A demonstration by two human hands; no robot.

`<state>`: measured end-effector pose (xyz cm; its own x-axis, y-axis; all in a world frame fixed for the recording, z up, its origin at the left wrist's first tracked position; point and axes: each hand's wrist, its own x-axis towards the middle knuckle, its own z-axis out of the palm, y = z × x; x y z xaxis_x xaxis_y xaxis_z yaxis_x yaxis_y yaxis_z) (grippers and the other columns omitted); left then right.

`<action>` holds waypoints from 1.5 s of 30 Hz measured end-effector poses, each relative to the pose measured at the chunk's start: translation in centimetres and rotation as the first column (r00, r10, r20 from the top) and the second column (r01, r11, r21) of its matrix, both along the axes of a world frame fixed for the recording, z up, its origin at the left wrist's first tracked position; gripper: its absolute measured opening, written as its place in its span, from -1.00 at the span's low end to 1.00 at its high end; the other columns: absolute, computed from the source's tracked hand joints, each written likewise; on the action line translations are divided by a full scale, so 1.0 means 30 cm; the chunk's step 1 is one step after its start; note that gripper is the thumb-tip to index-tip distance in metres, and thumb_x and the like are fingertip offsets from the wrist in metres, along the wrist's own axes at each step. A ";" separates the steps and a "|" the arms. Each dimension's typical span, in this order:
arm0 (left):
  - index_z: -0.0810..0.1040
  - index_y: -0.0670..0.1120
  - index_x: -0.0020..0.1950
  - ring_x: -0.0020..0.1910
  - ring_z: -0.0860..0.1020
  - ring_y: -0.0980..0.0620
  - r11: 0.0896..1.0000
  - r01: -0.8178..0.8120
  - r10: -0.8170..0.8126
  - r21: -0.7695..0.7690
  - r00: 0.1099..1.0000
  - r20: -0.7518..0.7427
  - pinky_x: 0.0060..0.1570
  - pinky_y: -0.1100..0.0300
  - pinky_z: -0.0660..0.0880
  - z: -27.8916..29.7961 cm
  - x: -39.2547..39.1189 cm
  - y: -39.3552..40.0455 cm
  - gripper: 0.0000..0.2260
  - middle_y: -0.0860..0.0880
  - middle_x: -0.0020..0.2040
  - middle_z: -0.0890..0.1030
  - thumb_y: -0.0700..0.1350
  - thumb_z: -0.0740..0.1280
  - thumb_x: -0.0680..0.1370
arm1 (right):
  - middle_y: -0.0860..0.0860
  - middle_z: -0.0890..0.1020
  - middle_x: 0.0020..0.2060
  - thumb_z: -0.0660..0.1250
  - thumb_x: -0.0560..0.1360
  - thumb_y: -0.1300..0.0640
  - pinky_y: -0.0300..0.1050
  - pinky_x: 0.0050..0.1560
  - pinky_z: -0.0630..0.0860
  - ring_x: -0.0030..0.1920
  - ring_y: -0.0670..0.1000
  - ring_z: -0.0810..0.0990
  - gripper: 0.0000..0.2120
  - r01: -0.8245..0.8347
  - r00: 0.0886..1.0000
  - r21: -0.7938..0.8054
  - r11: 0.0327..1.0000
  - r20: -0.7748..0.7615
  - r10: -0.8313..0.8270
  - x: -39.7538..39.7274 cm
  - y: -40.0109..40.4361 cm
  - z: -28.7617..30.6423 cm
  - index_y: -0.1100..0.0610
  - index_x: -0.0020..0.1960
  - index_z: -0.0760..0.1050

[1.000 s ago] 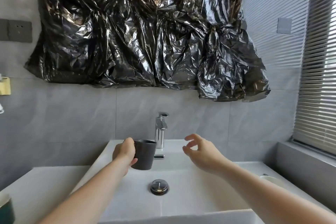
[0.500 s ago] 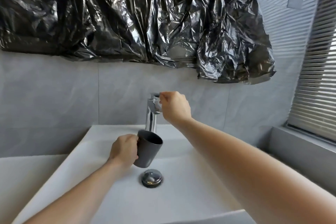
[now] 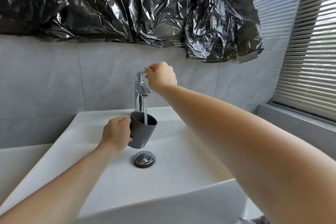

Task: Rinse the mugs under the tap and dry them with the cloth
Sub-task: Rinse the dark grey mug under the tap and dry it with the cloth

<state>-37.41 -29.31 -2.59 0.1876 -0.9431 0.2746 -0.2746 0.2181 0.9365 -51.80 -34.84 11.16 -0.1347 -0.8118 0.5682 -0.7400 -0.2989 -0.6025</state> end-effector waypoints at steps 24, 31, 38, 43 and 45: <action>0.51 -0.04 -0.37 -0.38 0.44 -0.09 0.995 -0.007 0.004 0.102 1.000 0.030 -0.20 0.05 0.59 0.004 0.020 0.049 -0.82 -0.05 -0.38 0.44 0.04 0.29 0.35 | -0.34 0.50 0.21 0.43 0.37 -0.35 -0.30 0.09 0.43 0.18 -0.25 0.48 -0.40 -0.074 0.832 0.573 0.816 -0.416 0.367 -0.624 1.074 -0.542 -0.26 0.27 0.22; 0.47 -0.05 -0.41 -0.34 0.40 -0.08 0.996 0.005 -0.009 0.093 0.999 0.038 -0.31 0.13 0.51 0.019 0.016 0.082 -0.80 -0.06 -0.37 0.42 0.03 0.26 0.33 | -0.32 0.48 0.31 0.30 0.44 -0.32 -0.17 0.29 0.44 0.30 -0.19 0.43 -0.46 -0.034 0.737 0.595 0.803 -0.528 0.422 -0.599 1.076 -0.637 -0.29 0.41 0.38; 0.44 -0.08 -0.50 -0.41 0.44 -0.09 0.998 -0.010 0.010 0.068 1.000 -0.008 -0.31 0.10 0.55 0.028 0.017 0.090 -0.75 -0.05 -0.44 0.45 0.03 0.27 0.33 | -0.25 0.60 -0.30 0.39 0.57 0.09 -0.34 -0.20 0.45 -0.26 -0.18 0.53 -0.83 -0.360 0.925 0.325 0.874 0.002 0.380 -0.422 0.959 -0.459 -0.20 -0.04 0.53; 0.49 -0.08 -0.44 -0.37 0.47 -0.09 0.999 -0.011 0.013 0.051 0.999 -0.048 -0.19 -0.05 0.66 0.031 0.021 0.083 -0.75 -0.06 -0.39 0.48 0.05 0.27 0.35 | -0.03 0.70 -0.16 0.36 0.61 0.14 -0.27 -0.10 0.56 -0.15 -0.15 0.66 -0.96 -0.251 0.950 0.088 0.964 0.215 0.228 -0.276 0.644 -0.296 0.02 0.04 0.57; 0.48 -0.09 -0.41 -0.35 0.48 -0.09 0.999 -0.005 0.008 0.046 0.997 -0.076 -0.11 -0.11 0.67 0.030 0.023 0.073 -0.72 -0.07 -0.37 0.48 0.07 0.27 0.39 | -0.09 0.66 -0.22 0.32 0.62 0.15 -0.38 -0.29 0.47 -0.24 -0.20 0.61 -0.95 -0.200 0.939 0.122 0.972 0.308 0.155 -0.228 0.511 -0.292 0.02 0.00 0.52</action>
<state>-36.72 -27.14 -1.68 0.2125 -0.9530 0.2158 -0.2030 0.1730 0.9638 -58.63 -19.50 2.41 -0.1229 -0.9101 0.3959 -0.4660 -0.2993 -0.8326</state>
